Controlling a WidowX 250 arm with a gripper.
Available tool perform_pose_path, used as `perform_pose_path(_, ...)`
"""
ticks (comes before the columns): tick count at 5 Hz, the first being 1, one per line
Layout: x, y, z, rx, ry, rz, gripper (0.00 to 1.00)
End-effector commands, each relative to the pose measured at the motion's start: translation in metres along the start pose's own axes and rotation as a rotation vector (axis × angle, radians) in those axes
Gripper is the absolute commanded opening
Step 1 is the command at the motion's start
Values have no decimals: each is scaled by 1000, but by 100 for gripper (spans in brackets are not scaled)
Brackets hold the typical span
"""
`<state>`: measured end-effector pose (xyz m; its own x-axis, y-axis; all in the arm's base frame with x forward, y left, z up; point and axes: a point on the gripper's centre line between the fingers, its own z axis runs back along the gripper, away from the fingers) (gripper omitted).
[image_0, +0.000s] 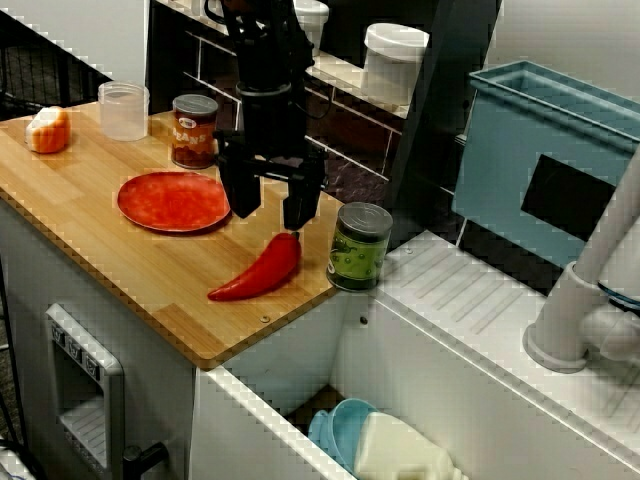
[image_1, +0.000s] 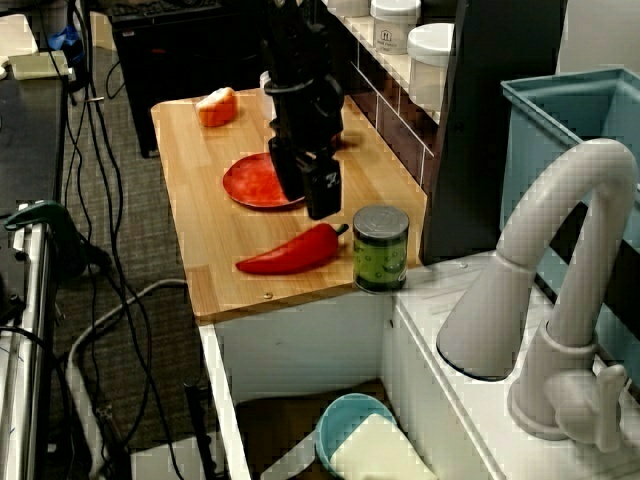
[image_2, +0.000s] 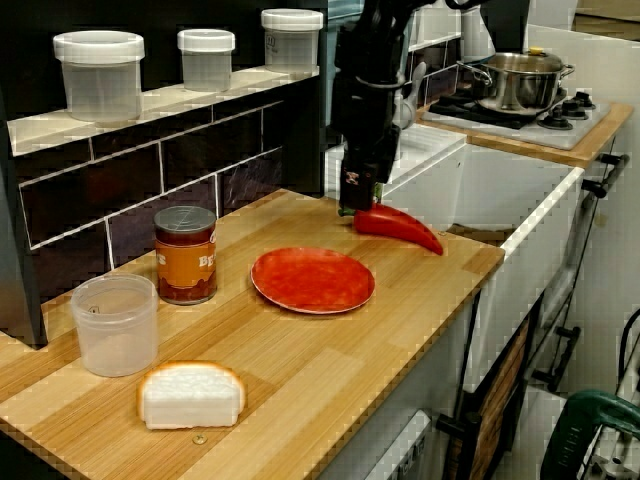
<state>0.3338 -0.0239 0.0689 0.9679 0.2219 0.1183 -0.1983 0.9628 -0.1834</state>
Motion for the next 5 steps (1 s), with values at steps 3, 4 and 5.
perform_pose_path(3,30,-4,20,17,-73,14,100)
perform_pose_path(4,21,-11,14,22,-66,0,100)
perform_pose_path(5,10,-15,9,21,-46,-11,100)
